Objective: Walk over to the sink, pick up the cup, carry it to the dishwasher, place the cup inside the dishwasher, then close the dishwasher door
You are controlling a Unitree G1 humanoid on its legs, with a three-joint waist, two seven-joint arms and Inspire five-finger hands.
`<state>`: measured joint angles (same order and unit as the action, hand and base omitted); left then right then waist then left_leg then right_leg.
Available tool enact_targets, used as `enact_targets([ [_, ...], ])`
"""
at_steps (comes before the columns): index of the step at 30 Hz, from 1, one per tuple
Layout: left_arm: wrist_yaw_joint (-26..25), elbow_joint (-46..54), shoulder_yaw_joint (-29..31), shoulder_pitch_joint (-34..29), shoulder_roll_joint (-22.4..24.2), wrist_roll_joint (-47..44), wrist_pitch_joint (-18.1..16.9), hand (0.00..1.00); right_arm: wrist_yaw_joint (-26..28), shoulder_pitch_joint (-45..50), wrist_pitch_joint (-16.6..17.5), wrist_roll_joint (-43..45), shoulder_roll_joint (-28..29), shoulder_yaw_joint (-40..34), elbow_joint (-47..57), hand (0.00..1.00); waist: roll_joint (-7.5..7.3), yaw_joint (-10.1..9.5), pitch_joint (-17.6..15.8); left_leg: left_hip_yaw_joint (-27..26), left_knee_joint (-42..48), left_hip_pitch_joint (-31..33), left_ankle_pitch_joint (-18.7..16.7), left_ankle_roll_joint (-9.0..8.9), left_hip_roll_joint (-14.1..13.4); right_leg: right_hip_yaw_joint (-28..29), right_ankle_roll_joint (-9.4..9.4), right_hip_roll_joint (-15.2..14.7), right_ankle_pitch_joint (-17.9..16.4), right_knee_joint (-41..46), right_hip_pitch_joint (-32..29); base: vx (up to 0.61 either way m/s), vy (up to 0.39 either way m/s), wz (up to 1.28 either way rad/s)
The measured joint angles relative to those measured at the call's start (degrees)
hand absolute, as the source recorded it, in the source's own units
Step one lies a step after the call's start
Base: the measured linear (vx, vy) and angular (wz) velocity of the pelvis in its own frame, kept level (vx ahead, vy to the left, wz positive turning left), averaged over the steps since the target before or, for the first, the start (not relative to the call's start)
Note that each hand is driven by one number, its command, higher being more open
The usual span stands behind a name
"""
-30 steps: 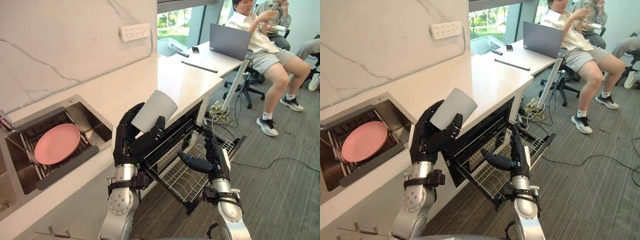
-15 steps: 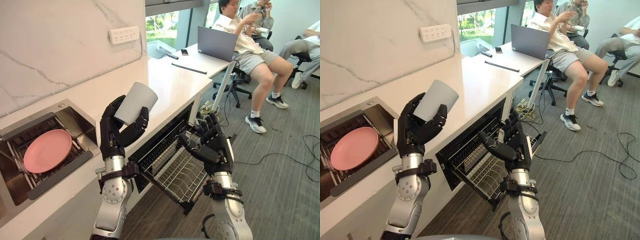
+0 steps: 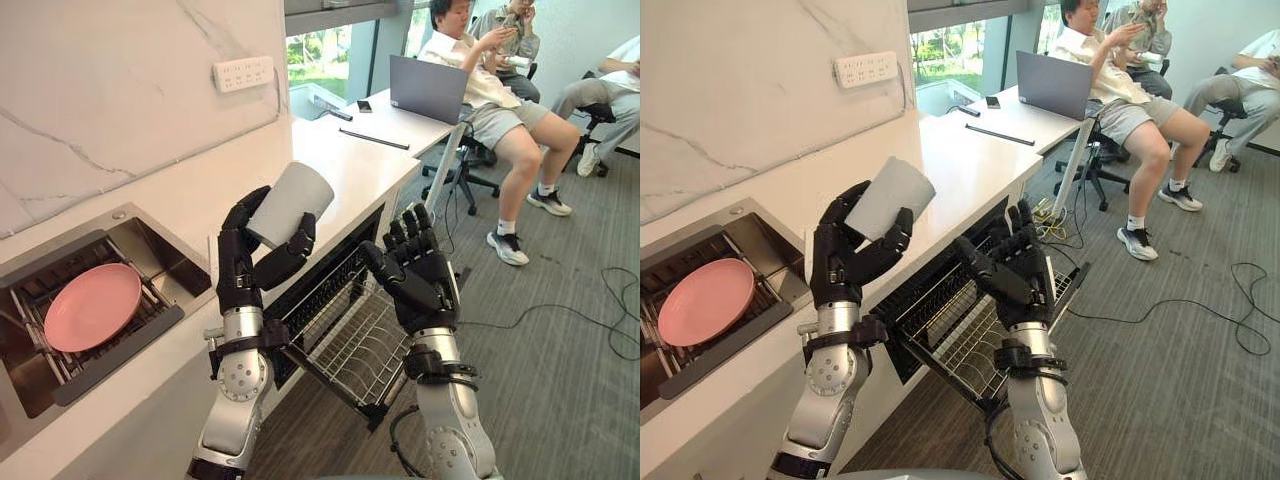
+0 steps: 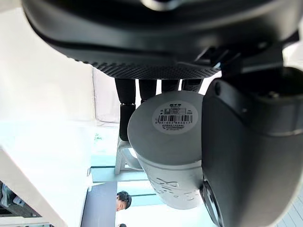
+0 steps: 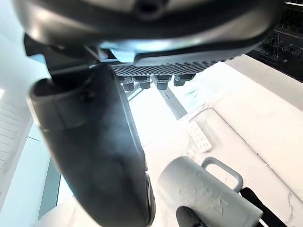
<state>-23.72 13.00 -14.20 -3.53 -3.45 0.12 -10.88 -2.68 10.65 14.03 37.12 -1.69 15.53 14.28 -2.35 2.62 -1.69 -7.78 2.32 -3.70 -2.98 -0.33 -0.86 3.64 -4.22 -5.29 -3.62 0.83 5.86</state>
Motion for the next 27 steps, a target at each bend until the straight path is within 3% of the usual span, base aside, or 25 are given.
enact_targets([
  [6, 0.50, -0.28, -4.02, 0.00, -0.01, 0.46, 0.00, 0.00, 0.07, -1.25, 0.00, 2.48, 0.03, 1.17, -0.29, 1.00, 0.02, -0.04, 0.03, 1.03, -1.55, -0.22, 1.33, 0.09, 0.27, -1.04, 0.00, -0.14, 0.00, 0.01, -0.01, -0.03, -0.018, 0.09],
  [14, 0.70, -0.29, -7.08, 0.01, -0.10, 7.98, -0.01, 0.00, 0.05, -1.73, 0.43, 6.56, 0.04, 3.33, -2.85, 1.00, 0.23, -0.06, 0.55, 1.75, -3.55, -0.63, 2.84, 0.08, 0.50, -1.76, -0.03, -0.16, 0.03, 0.14, -0.22, -0.03, -0.017, 0.05],
  [27, -0.19, -0.30, -8.91, 0.00, -0.15, 10.83, -0.02, 0.00, 0.03, -3.73, 1.33, 8.45, 0.03, 4.23, -4.44, 1.00, 0.43, -0.22, 1.63, 2.04, -4.30, -0.71, 3.28, 0.01, 0.53, -2.05, -0.02, -0.15, 0.05, 0.11, -0.34, 0.00, -0.003, 0.01],
])
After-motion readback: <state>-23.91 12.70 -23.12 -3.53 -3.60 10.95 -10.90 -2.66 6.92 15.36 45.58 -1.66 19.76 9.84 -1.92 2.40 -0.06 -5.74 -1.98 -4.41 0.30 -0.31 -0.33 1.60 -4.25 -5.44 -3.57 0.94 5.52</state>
